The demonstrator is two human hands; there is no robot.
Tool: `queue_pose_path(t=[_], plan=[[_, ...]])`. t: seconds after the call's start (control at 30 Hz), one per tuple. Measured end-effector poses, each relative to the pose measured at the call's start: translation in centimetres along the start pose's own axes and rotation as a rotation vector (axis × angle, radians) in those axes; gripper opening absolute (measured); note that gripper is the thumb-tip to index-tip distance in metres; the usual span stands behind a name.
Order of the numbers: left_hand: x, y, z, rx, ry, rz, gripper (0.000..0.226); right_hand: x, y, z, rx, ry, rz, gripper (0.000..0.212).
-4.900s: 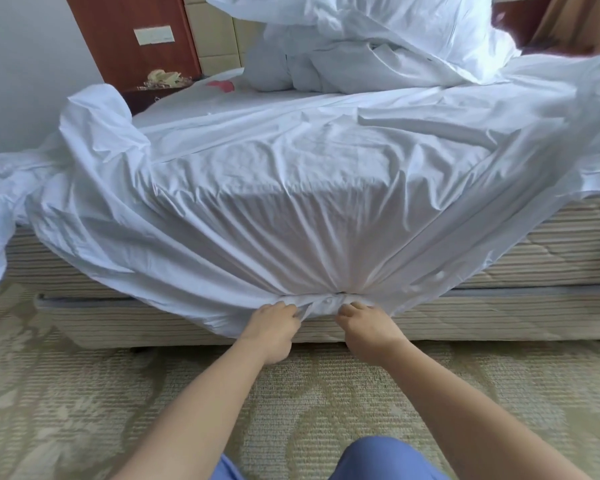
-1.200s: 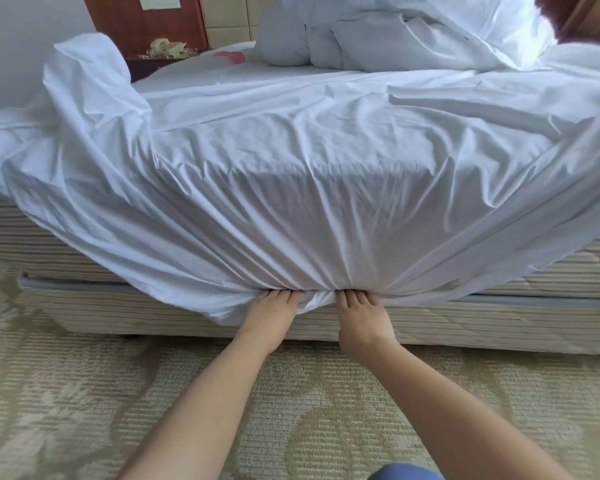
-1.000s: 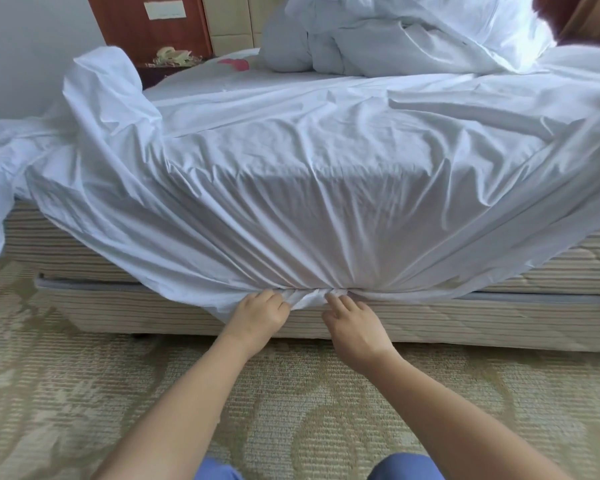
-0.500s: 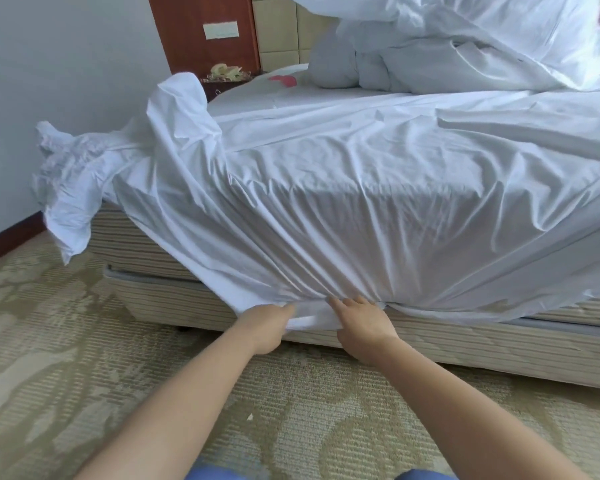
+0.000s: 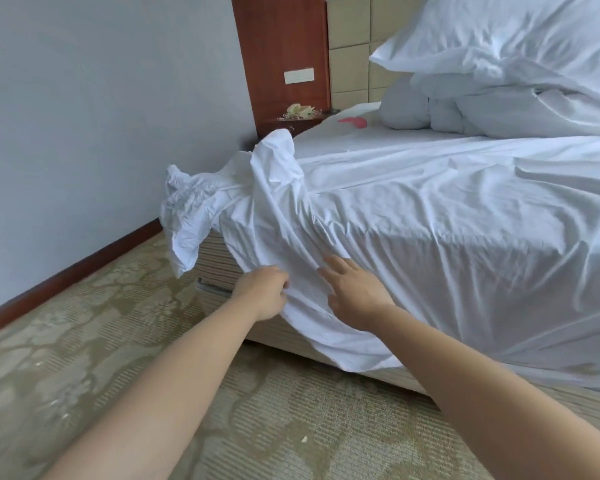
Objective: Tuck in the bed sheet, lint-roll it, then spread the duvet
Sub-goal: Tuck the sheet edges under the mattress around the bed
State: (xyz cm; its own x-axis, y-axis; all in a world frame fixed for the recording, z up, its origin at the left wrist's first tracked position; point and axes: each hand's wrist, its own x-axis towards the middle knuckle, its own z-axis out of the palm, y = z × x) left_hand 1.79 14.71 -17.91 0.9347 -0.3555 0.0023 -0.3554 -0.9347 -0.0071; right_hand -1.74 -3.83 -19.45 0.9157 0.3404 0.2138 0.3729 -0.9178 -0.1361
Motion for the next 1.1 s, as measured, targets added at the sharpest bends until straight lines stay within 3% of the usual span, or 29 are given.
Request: queue_pose_path(t=[0.23, 0.37, 0.5, 0.6, 0.83, 0.93, 1.1], plan=[[4.0, -7.4, -3.5, 0.025, 0.337, 0.009, 0.052, 7.4, -5.7, -0.2, -0.035, 0.075, 0.125, 0.069], [7.3, -12.4, -4.6, 0.219, 0.301, 0.065, 0.074, 10.7, -9.2, 1.1, -0.016, 0.189, 0.247, 0.056], [10.1, -16.7, -5.5, 0.438, 0.314, 0.303, 0.054, 14.2, -10.5, 0.5, -0.059, 0.217, 0.355, 0.068], [12.0, -19.2, -6.2, 0.446, 0.440, 0.538, 0.038, 16.4, -11.0, 0.4, -0.098, 0.167, 0.479, 0.073], [15.6, -22.7, -5.4, -0.019, 0.186, 0.559, 0.036, 18.5, -13.3, 4.0, -0.264, 0.175, 0.656, 0.087], [15.9, -23.3, -5.1, 0.020, 0.194, 0.611, 0.038, 19.7, -14.4, 4.5, -0.282, 0.206, 0.728, 0.094], [15.8, -23.6, -4.6, 0.080, 0.242, 0.633, 0.045, 21.1, -15.1, 5.1, -0.327, 0.112, 0.817, 0.105]])
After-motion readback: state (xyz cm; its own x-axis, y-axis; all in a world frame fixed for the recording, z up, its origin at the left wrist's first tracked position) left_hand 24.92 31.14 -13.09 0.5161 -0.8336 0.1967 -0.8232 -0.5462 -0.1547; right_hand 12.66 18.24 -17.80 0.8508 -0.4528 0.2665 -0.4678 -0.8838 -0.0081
